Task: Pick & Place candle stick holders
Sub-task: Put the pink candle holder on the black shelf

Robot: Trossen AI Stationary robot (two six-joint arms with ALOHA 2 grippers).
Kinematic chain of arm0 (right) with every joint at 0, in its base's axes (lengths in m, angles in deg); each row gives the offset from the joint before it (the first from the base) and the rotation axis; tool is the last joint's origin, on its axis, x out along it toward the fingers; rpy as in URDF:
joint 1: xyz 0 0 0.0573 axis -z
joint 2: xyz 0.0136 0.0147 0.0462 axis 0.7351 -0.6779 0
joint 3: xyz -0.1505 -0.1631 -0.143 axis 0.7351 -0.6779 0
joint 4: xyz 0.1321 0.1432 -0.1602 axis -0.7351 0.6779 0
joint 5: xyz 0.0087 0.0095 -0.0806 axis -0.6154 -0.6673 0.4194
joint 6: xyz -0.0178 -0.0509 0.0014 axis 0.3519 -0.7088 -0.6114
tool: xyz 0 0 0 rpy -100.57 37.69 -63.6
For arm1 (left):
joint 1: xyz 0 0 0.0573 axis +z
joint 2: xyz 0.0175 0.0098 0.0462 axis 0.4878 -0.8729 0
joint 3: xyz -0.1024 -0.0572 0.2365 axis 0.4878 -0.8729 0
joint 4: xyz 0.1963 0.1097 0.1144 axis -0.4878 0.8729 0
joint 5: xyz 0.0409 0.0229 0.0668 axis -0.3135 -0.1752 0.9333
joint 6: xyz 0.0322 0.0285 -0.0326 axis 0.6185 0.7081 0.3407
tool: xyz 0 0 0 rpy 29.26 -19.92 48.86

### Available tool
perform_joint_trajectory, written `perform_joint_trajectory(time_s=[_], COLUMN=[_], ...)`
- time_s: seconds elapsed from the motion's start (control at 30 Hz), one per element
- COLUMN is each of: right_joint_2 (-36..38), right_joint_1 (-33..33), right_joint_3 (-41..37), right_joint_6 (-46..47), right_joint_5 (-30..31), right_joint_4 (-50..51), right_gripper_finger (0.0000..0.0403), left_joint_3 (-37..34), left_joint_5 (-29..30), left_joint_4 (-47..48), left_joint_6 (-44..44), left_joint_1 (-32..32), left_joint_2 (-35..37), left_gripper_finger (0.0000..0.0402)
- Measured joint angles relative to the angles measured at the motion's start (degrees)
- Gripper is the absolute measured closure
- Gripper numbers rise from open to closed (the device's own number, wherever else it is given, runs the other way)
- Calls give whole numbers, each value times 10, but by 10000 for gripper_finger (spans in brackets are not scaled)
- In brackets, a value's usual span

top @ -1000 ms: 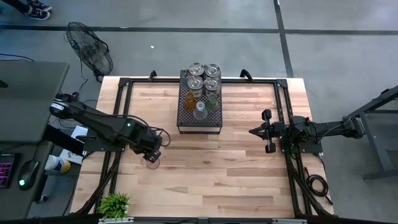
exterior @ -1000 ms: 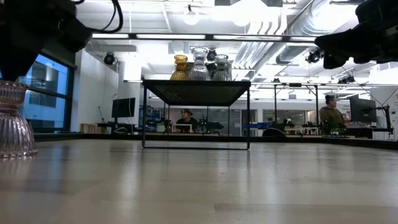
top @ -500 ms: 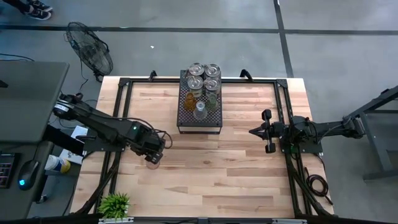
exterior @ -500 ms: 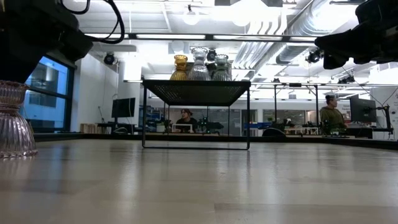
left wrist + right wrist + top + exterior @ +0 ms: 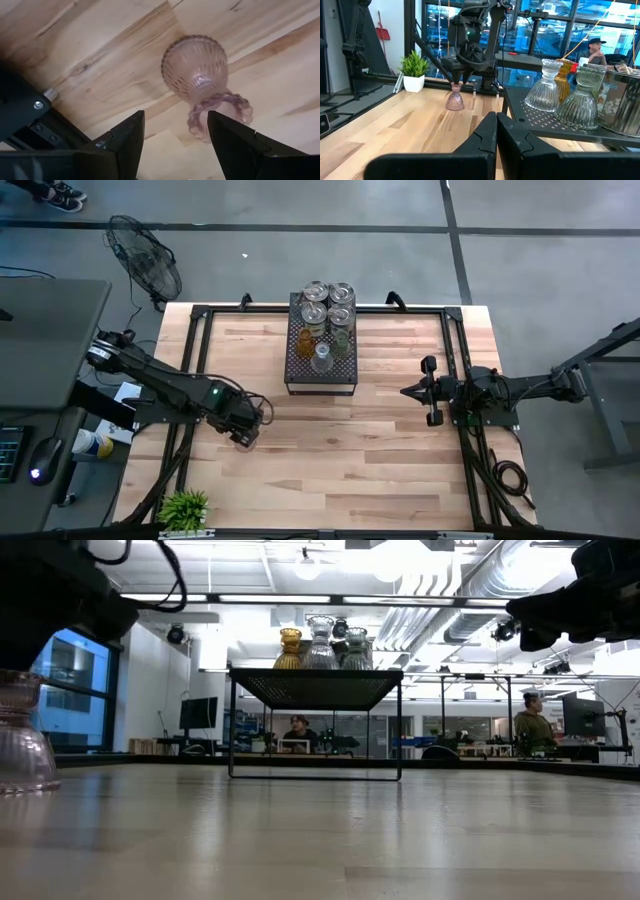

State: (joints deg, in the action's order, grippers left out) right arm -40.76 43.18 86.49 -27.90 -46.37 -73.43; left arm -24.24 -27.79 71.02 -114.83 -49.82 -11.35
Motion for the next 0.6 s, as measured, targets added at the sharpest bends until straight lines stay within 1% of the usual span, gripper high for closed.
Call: perform_joint_trajectory(time_s=[0.17, 0.33, 0.53, 0.6], right_joint_2=[0, 0, 0, 0], right_joint_1=[0, 0, 0, 0], right_joint_3=[0, 0, 0, 0], right_joint_6=[0, 0, 0, 0], right_joint_5=[0, 0, 0, 0], right_joint_4=[0, 0, 0, 0], right_gripper_finger=[402, 402, 402, 402], left_joint_3=[-10, -10, -10, -10], left_joint_5=[0, 20, 24, 22], left_joint_4=[-2, -7, -23, -21], left_joint_6=[-19, -28, -27, -27], left_joint_1=[-21, -20, -20, -20], left_joint_2=[0, 0, 0, 0], left_gripper_finger=[191, 191, 192, 197])
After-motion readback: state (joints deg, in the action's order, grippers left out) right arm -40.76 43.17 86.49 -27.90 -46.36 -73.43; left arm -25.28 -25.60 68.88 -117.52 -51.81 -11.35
